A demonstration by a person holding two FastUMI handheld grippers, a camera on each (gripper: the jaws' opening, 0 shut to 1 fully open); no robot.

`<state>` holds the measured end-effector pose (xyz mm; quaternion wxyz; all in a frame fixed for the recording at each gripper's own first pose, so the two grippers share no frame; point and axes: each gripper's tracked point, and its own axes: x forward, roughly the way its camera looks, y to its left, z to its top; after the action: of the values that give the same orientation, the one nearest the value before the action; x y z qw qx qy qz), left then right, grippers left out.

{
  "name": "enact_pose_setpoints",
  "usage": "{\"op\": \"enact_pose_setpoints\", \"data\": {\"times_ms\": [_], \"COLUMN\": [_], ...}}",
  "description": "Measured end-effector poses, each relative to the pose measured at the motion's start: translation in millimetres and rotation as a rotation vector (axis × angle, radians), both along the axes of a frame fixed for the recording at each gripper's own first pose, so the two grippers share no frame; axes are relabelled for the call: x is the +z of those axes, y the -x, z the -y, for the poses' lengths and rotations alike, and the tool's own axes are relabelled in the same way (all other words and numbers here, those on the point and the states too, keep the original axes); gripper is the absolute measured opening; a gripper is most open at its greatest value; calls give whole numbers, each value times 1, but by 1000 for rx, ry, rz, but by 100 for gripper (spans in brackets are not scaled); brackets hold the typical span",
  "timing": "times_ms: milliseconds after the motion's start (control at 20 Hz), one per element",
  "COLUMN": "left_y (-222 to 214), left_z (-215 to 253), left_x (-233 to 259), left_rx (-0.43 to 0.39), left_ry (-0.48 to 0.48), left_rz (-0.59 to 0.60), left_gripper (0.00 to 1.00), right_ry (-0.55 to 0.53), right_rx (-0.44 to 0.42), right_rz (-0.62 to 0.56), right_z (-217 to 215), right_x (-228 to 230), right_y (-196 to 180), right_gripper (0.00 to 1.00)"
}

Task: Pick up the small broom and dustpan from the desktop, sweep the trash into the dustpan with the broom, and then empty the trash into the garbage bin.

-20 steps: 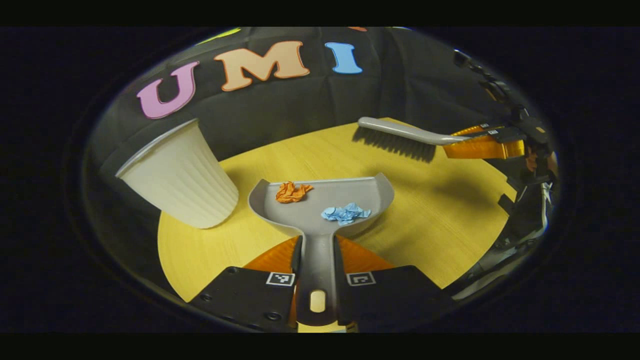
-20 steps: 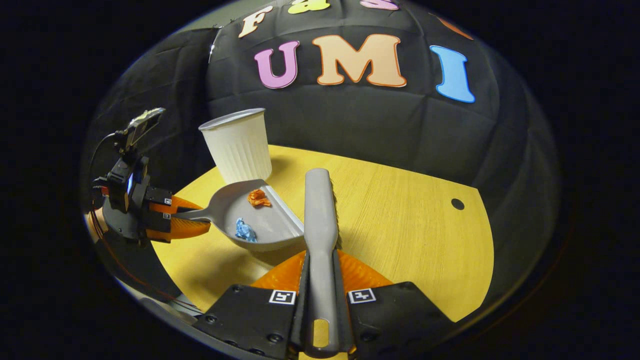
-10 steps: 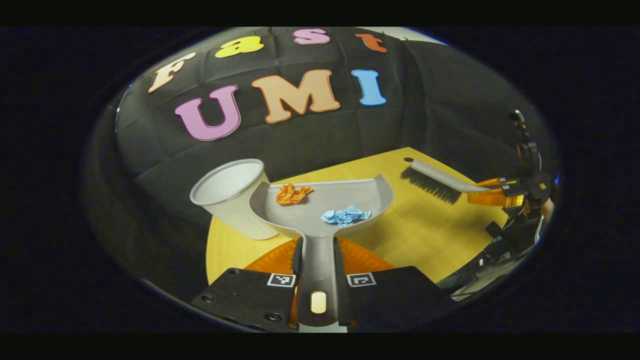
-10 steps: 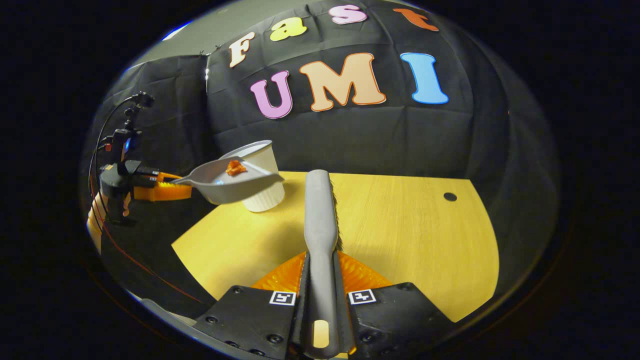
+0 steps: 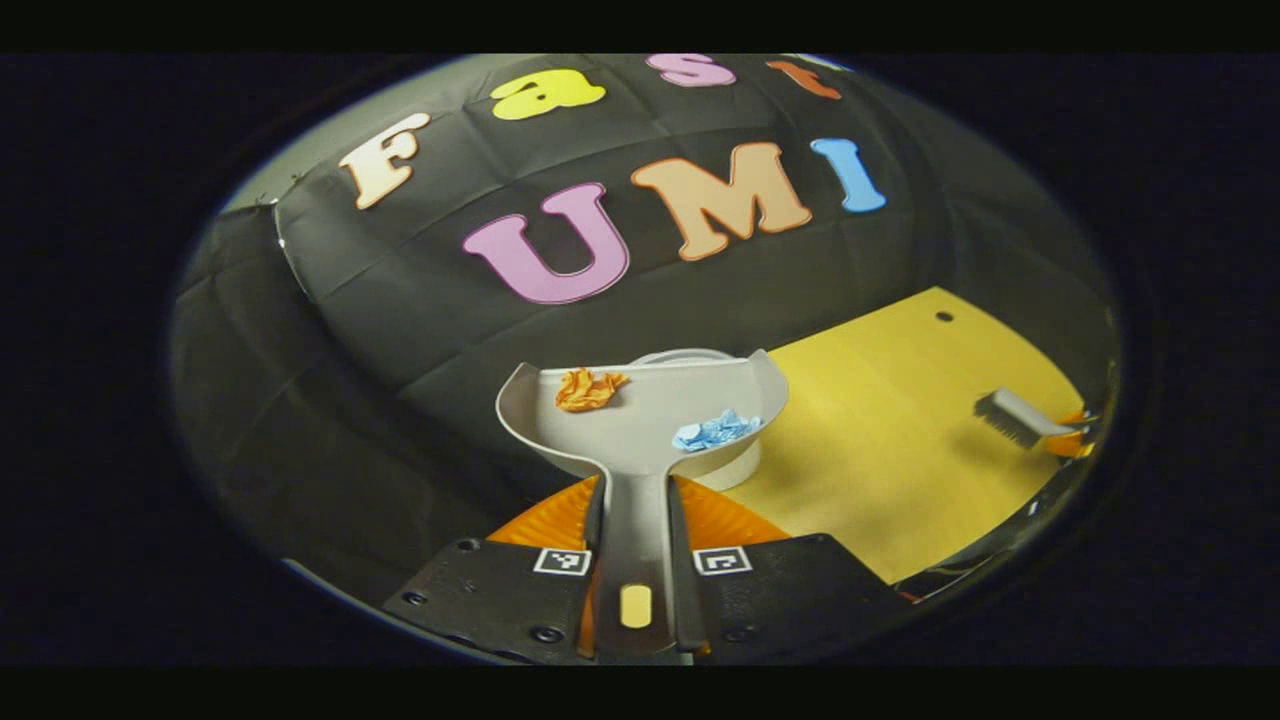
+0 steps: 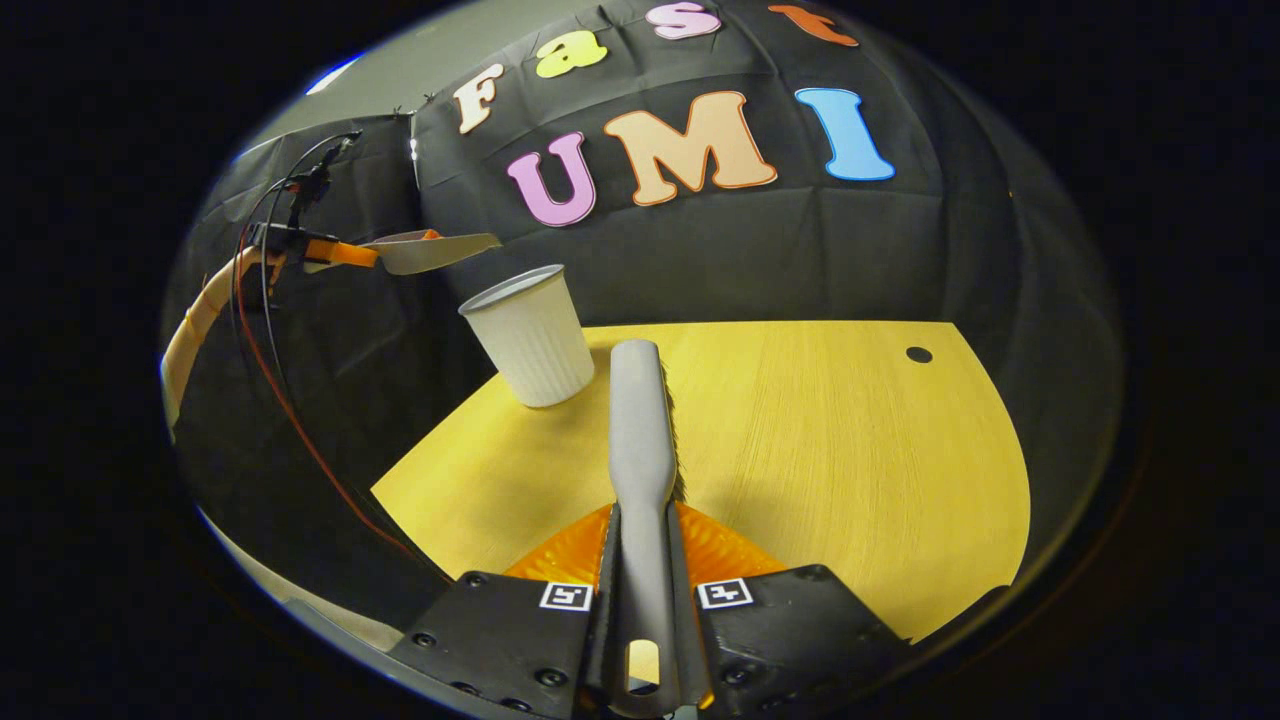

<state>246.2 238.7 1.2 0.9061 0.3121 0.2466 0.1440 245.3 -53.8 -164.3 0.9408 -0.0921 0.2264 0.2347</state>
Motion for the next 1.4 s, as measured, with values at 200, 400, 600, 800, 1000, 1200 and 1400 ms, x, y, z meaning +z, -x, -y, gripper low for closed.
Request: {"op": "enact_pose_setpoints", "data": {"times_ms": [200, 400, 600, 800, 1000, 1200, 1400], "left_y": [-38, -74, -95, -97, -97, -80, -56], "left_z": [-36, -63, -71, -78, -82, -63, 6], "left_x": [-29, -36, -33, -30, -26, -28, -21], "left_rx": [23, 42, 27, 30, 44, 41, -55], "left_ry": [-27, -148, -205, -272, -276, -130, 69], "left_rz": [-158, -274, -326, -343, -302, -156, 17], "left_gripper": [21, 23, 23, 22, 22, 21, 23], "right_ry": [-17, -53, -55, -52, -55, -58, -39], "right_rx": [-45, -86, -122, -130, -129, -122, -130], "right_rz": [-13, -10, -9, -18, -19, -21, -18], "right_z": [-11, -21, -20, -23, -26, -26, -14], "right_x": [-7, -3, -9, -14, -15, -14, -13], "right_y": [-10, -18, -26, -33, -36, -39, -40], "right_gripper": [23, 23, 23, 23, 23, 23, 23]}}
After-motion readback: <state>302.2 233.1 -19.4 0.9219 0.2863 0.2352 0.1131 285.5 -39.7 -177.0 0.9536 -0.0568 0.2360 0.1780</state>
